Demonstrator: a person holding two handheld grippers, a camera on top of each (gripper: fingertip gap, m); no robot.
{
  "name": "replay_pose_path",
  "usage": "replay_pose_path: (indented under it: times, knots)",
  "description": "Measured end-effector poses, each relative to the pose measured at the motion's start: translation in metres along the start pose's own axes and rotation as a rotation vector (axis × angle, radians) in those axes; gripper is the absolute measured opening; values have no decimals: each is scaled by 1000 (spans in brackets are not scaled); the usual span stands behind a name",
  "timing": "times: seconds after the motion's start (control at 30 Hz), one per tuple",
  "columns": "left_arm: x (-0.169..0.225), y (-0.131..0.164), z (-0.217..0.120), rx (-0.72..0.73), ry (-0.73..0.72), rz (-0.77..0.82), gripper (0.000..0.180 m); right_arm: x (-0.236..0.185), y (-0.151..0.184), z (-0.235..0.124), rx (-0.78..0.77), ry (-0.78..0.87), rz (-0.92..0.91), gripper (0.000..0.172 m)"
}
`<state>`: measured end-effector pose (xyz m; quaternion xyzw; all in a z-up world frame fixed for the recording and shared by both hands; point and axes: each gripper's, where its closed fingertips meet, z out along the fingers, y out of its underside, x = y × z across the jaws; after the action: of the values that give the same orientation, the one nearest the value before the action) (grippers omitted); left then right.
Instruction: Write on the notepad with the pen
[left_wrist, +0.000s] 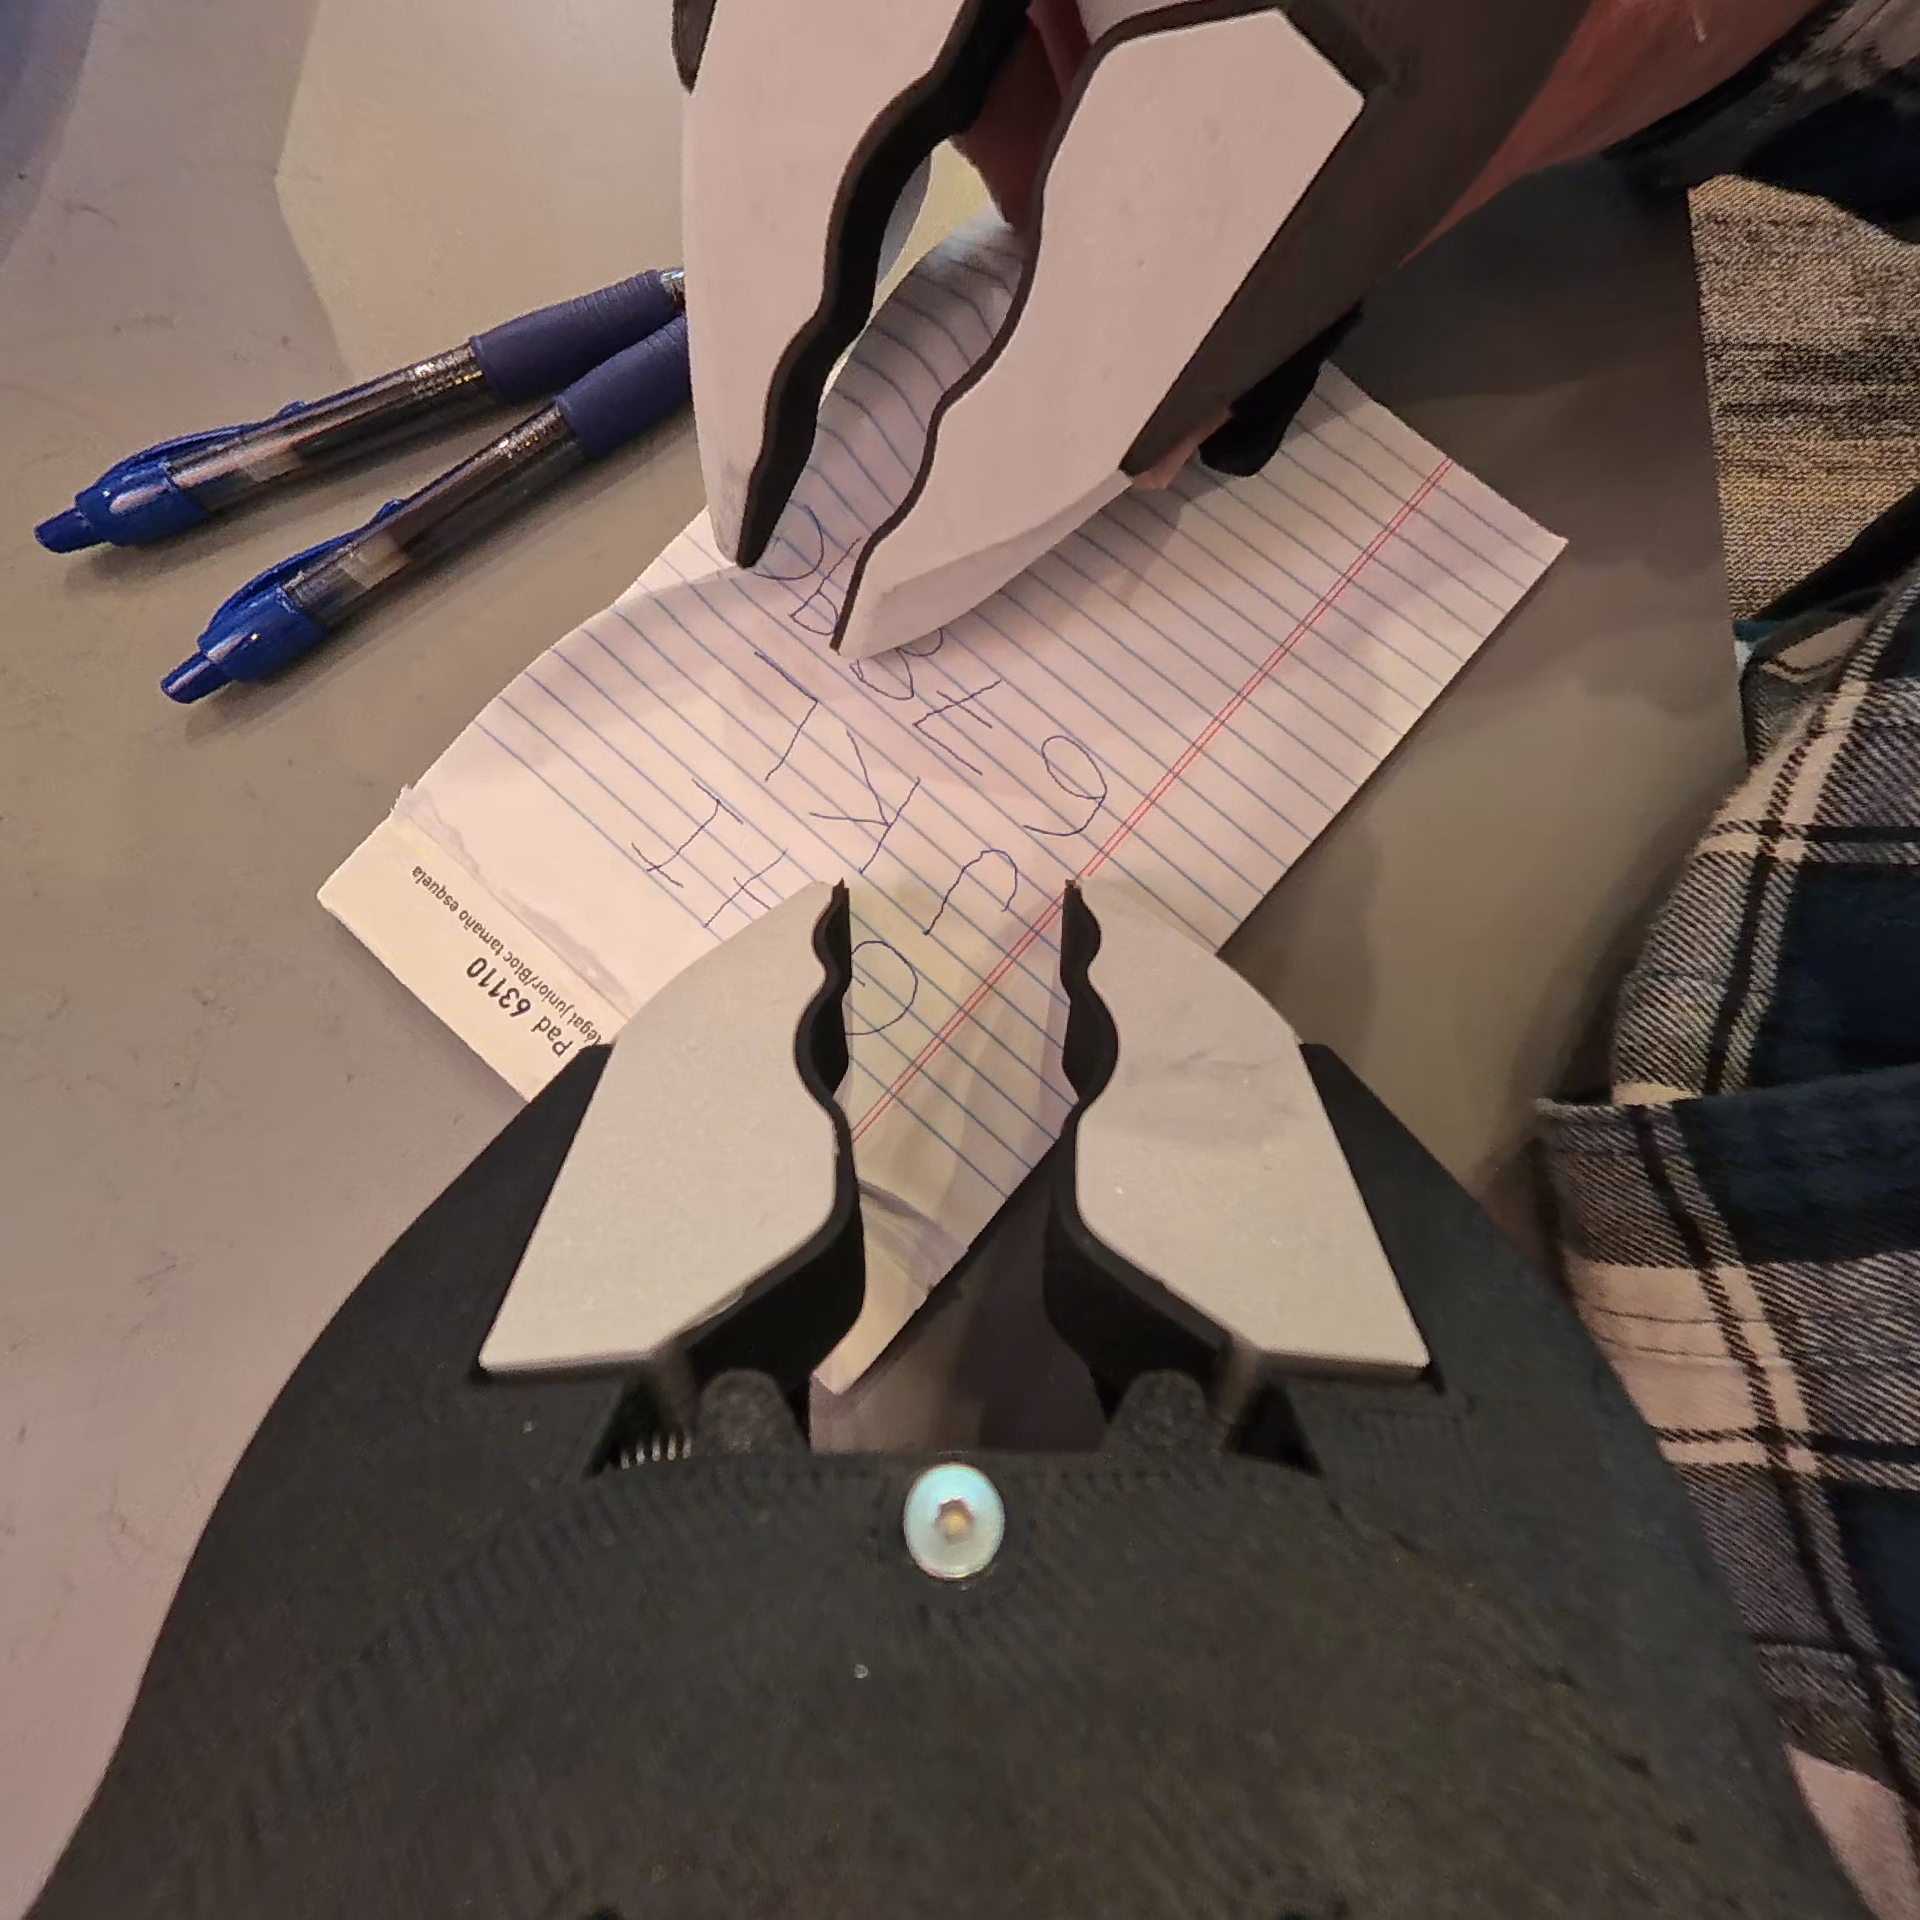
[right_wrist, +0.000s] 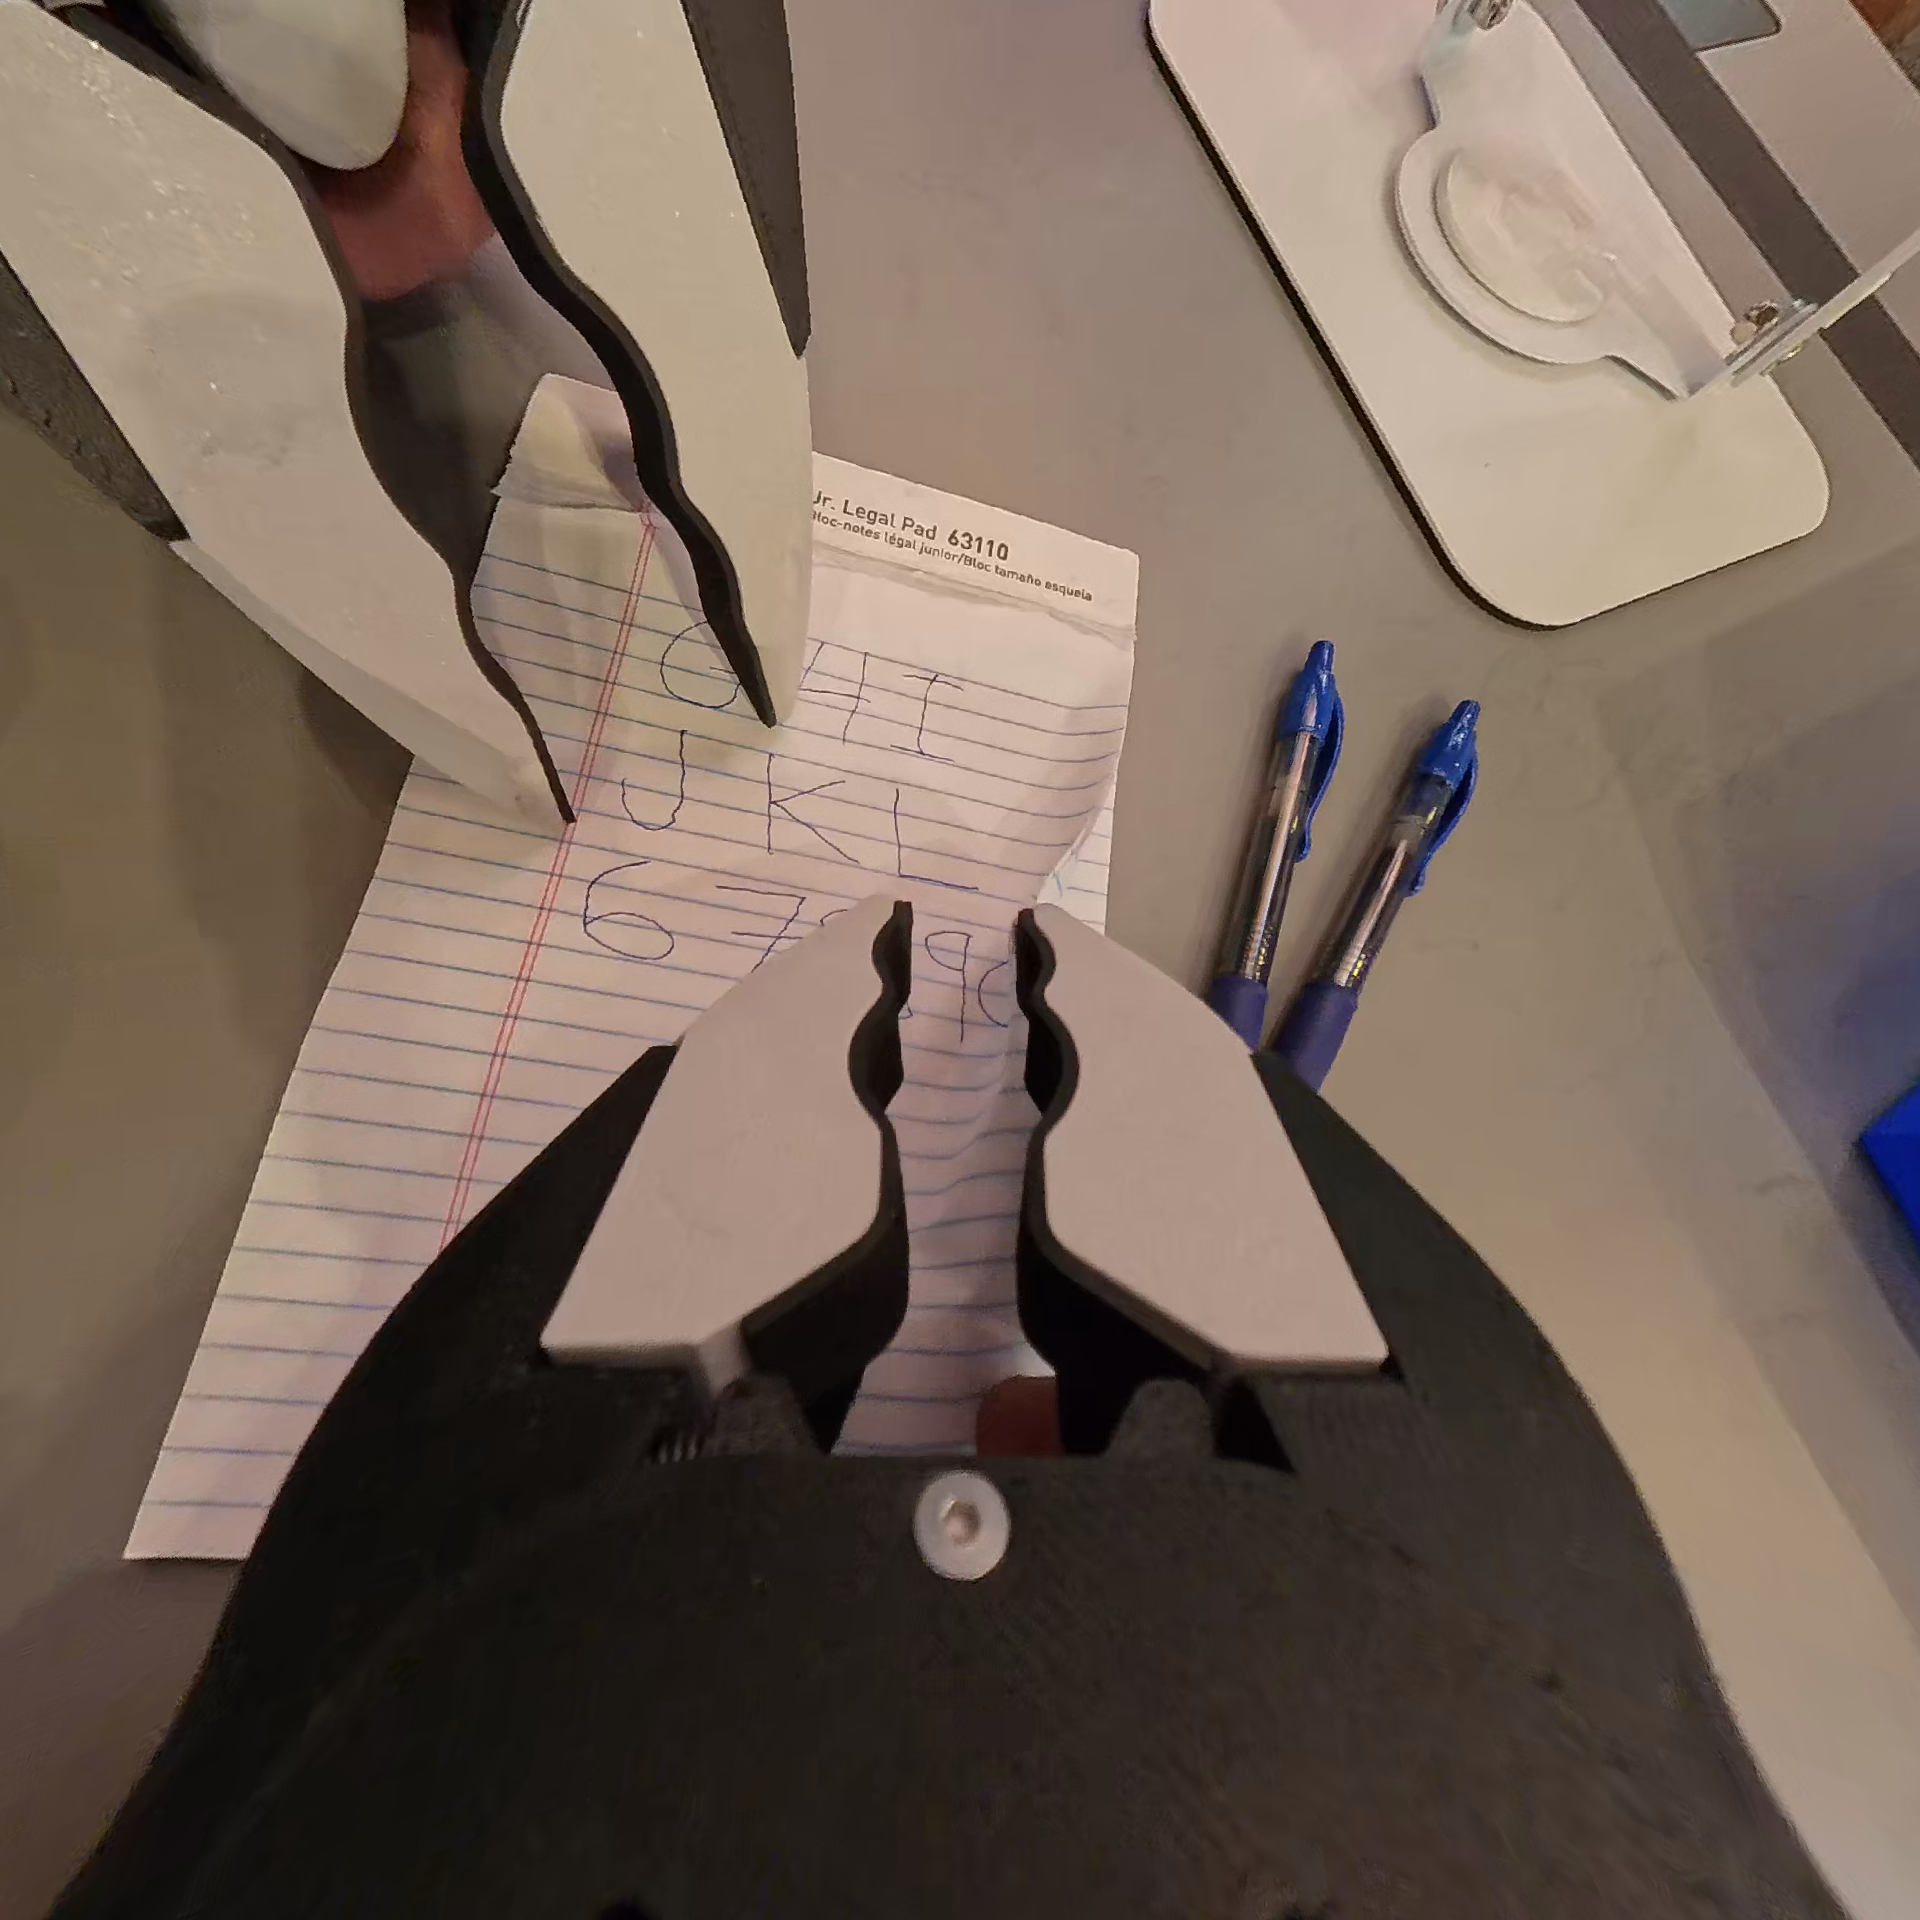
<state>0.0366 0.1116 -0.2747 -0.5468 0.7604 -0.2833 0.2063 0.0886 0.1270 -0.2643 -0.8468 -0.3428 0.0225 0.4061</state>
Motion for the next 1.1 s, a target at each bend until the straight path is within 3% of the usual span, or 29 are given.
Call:
replay_pose_path:
  times: [0.6,0.7,0.87,1.0,1.1]
  knots:
    - [0,1,2,-8,-2,9,38,0,0,4,-54,53,-89,20]
    - [-5,-2,2,-20,-14,26,32,0,0,4,-48,51,-83,21]
    - [-32,-25,2,34,-82,154,32,-1,-1,5,-37,51,-86,20]
    - [-46,-29,17,-1,-135,349,46,-1,-2,5,-27,46,-82,19]
    - [-48,-36,21,10,-124,412,53,-1,-3,6,-17,41,-73,19]
